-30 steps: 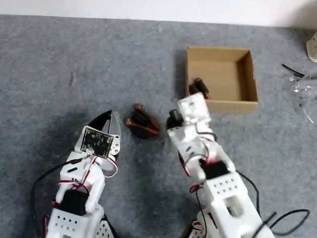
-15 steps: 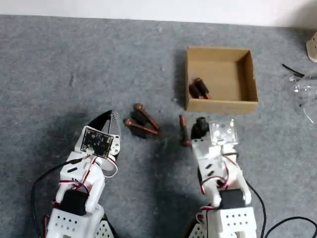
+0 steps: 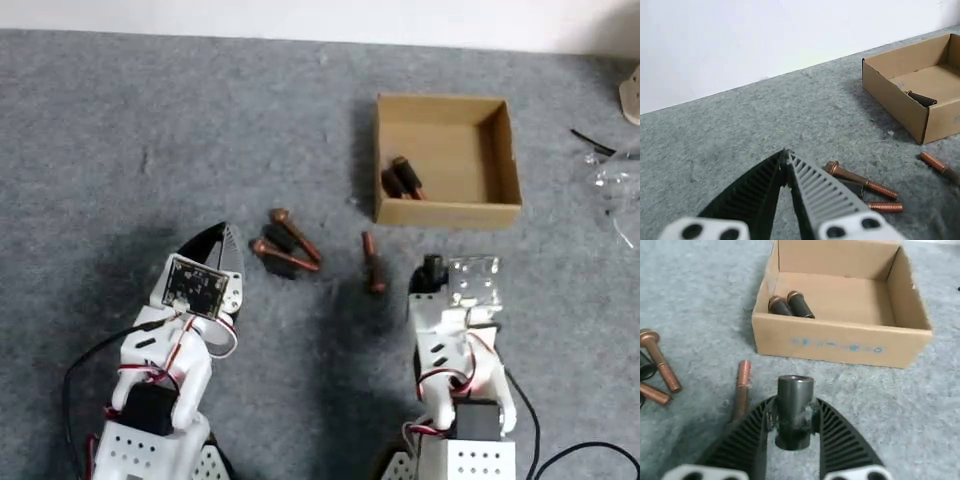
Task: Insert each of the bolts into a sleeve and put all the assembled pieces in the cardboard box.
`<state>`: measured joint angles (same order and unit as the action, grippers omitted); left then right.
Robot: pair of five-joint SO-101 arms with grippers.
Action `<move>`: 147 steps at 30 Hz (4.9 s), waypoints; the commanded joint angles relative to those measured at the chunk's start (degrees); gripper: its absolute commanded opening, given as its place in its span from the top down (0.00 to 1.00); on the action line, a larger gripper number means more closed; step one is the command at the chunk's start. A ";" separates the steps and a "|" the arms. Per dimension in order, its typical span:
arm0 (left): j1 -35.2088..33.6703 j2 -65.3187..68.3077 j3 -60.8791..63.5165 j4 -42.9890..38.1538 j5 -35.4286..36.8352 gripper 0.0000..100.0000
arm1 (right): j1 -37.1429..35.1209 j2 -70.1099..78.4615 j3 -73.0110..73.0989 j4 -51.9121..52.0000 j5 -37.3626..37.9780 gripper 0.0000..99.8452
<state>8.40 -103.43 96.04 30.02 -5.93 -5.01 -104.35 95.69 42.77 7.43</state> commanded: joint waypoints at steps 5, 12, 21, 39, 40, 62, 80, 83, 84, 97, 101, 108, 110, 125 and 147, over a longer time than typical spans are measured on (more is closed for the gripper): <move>2.42 -0.40 -3.03 -5.19 4.48 0.99 | 0.92 -1.01 3.91 -4.70 -0.26 0.99; 16.40 10.51 -10.95 -5.45 6.59 0.99 | 1.10 -1.01 4.26 -4.79 -0.26 0.99; 22.73 63.87 -44.88 -5.27 6.77 0.99 | 2.95 -1.01 4.26 -6.64 -0.44 0.99; 27.21 108.00 -83.47 10.90 33.76 0.99 | 7.16 -1.01 4.18 -9.10 -0.53 0.99; 27.38 108.18 -83.47 10.90 33.85 0.99 | 7.16 -1.01 4.18 -9.10 -0.53 0.99; 28.44 109.23 -76.97 8.70 50.29 0.86 | 7.34 -1.01 4.00 -9.01 -0.53 0.99; 27.30 129.45 -102.46 32.79 50.46 0.86 | 7.16 -1.01 4.00 -9.01 -0.53 0.99; 27.47 135.96 -108.18 36.22 50.55 0.86 | 7.16 -1.01 4.00 -9.01 -0.53 0.99; 27.74 138.15 -109.93 37.19 50.64 0.86 | 7.16 -1.01 4.00 -9.01 -0.53 0.99; 26.51 153.80 -130.33 51.34 52.92 0.99 | 7.16 -1.01 4.00 -9.19 -0.44 0.99; 25.36 152.22 -130.86 51.78 48.79 1.00 | 7.16 -1.01 4.09 -9.27 -0.26 0.99; 25.80 142.99 -130.68 60.40 34.02 1.00 | 7.16 -1.01 4.44 -11.38 -0.18 0.99; 25.89 140.62 -130.68 63.65 27.16 1.00 | 7.16 -1.01 4.44 -11.38 -0.18 0.99; 8.84 110.99 -109.41 71.21 -24.53 1.00 | 7.08 -1.01 7.34 -12.35 -0.18 0.99; -27.91 90.07 -68.97 56.97 -64.44 1.00 | 7.25 -0.92 7.34 -11.56 -0.18 0.99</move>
<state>-15.34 -10.24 24.40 94.37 -65.54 1.67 -104.44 95.69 32.48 7.43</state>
